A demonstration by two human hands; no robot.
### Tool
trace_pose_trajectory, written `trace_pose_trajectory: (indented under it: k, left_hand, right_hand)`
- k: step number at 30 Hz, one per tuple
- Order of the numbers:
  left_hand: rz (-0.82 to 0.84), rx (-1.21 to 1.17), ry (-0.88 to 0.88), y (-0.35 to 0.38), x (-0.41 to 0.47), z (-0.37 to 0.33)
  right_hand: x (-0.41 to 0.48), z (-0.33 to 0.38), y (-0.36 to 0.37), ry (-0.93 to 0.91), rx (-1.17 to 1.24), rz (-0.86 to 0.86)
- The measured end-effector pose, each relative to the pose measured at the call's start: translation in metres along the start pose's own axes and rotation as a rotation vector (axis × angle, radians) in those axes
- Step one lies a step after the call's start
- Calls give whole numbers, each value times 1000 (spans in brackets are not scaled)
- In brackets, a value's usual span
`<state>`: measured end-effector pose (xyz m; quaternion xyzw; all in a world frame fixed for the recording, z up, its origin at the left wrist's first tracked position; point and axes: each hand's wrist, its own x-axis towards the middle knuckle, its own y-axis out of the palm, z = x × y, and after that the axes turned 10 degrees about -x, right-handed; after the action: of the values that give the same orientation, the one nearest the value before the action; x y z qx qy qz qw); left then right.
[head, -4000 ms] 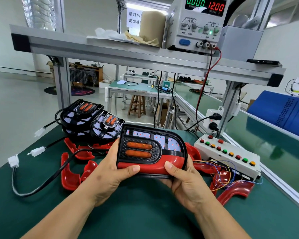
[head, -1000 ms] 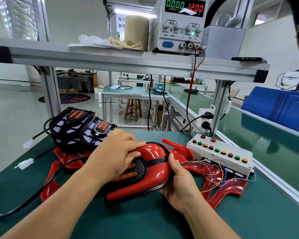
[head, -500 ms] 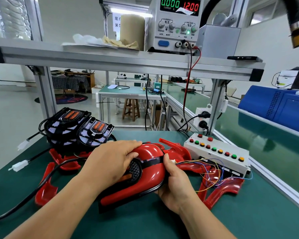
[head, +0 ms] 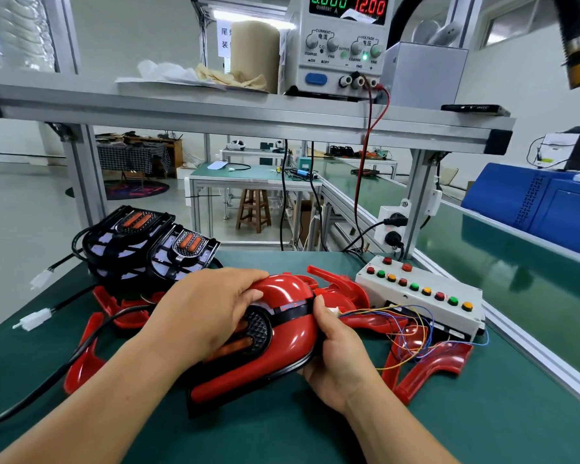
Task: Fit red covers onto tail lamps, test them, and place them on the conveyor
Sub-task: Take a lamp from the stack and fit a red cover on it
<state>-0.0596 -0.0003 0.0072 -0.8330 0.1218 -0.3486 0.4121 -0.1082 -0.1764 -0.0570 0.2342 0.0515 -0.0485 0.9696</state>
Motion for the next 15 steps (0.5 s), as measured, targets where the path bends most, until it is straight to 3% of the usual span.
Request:
trace_pose_trajectory:
  k: [15]
  left_hand:
    - [-101,-29,59,13,-6,1]
  right_hand:
    - [0,0,-2,-26,19,46]
